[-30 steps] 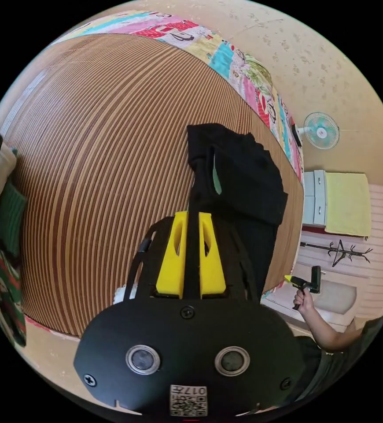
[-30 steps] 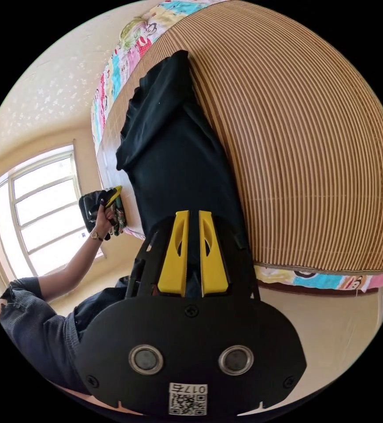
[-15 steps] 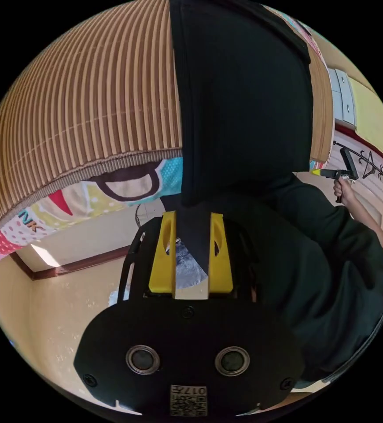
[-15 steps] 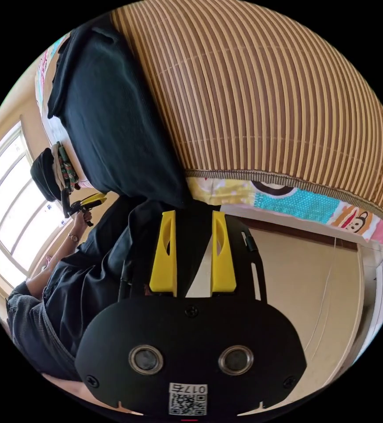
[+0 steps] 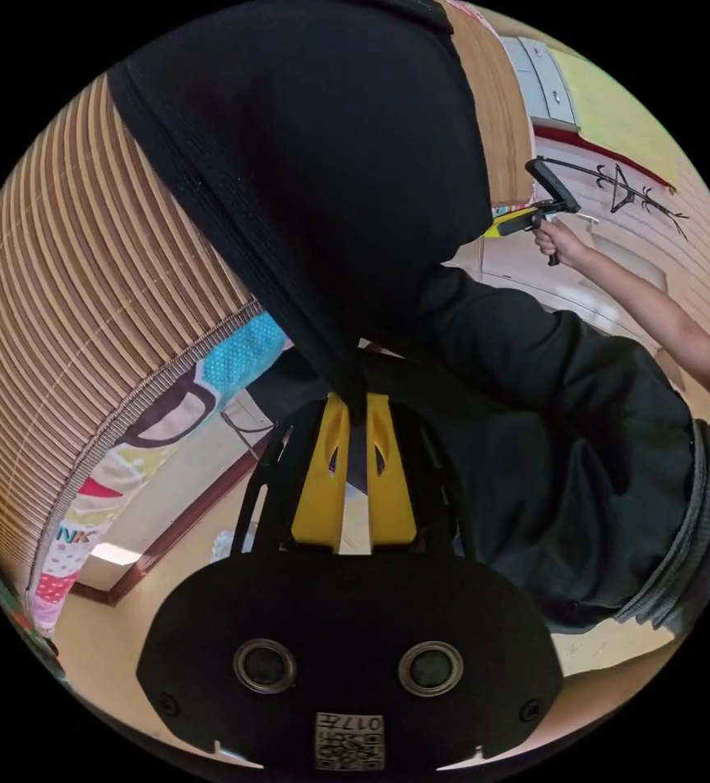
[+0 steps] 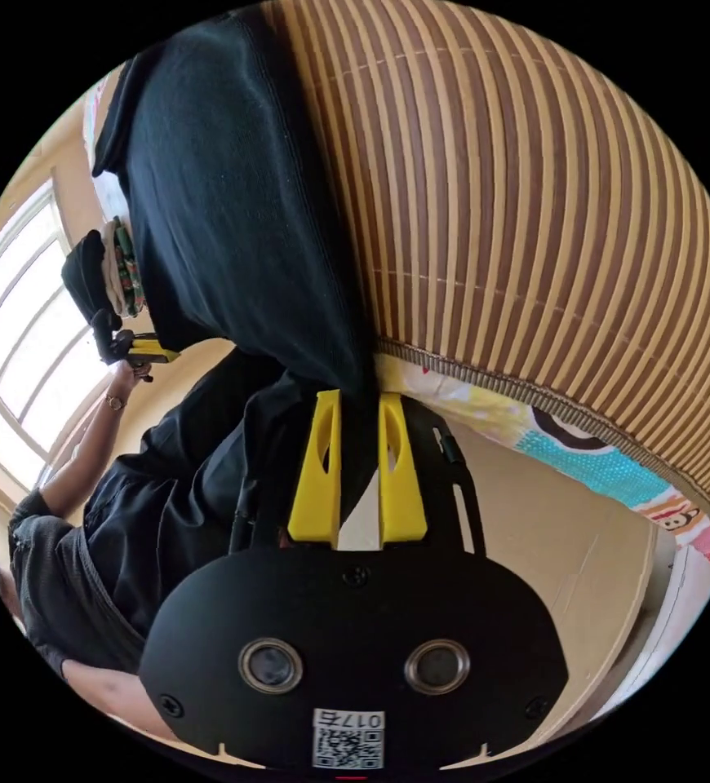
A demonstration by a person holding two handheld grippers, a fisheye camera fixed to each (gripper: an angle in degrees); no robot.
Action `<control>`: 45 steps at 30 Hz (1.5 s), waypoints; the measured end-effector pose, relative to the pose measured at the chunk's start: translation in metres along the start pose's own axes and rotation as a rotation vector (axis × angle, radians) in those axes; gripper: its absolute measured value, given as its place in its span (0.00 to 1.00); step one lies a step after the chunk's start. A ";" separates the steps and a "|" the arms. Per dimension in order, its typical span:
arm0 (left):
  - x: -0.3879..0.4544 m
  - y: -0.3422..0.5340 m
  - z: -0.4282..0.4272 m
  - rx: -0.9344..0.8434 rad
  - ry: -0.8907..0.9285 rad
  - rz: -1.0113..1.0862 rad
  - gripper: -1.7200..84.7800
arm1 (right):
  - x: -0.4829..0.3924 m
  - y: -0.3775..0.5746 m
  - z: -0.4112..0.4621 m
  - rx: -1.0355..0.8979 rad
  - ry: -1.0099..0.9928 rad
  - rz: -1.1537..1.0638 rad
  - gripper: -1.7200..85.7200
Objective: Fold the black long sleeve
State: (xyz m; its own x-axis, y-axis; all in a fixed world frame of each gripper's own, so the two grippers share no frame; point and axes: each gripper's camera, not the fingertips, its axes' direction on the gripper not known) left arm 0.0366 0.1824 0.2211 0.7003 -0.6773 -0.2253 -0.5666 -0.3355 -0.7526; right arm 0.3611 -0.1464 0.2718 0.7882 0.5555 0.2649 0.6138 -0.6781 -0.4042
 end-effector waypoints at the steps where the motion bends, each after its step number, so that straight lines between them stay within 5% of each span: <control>1: -0.005 0.008 -0.011 0.020 0.058 0.003 0.06 | 0.001 0.004 -0.001 0.008 -0.015 -0.009 0.08; 8: -0.033 0.059 -0.077 0.141 0.370 0.032 0.06 | 0.007 0.096 -0.044 0.296 -0.531 -0.295 0.06; 13: -0.032 0.113 -0.097 0.380 0.924 0.196 0.06 | 0.008 0.181 -0.047 0.654 -0.973 -0.490 0.05; 18: -0.038 0.136 -0.089 0.692 1.142 0.199 0.07 | 0.014 0.203 -0.022 0.979 -1.175 -0.437 0.04; 22: -0.077 0.115 -0.097 0.916 1.072 -0.062 0.07 | 0.013 0.157 -0.027 1.041 -1.192 -0.269 0.04; 31: -0.125 -0.001 -0.211 1.182 1.049 -0.094 0.07 | -0.070 -0.001 -0.136 1.036 -1.053 -0.300 0.04; 40: -0.183 -0.092 -0.239 1.180 0.914 -0.435 0.07 | -0.103 -0.110 -0.146 0.971 -0.922 -0.023 0.06; 45: -0.154 -0.089 -0.257 1.246 0.702 -0.340 0.08 | -0.150 -0.099 -0.159 0.972 -0.801 -0.216 0.09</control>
State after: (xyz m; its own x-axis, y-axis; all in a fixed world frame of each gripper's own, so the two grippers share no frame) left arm -0.1327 0.1480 0.4816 0.1643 -0.9773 0.1337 0.5661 -0.0175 -0.8242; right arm 0.1892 -0.2385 0.4114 0.2218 0.9734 -0.0573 0.1733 -0.0972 -0.9801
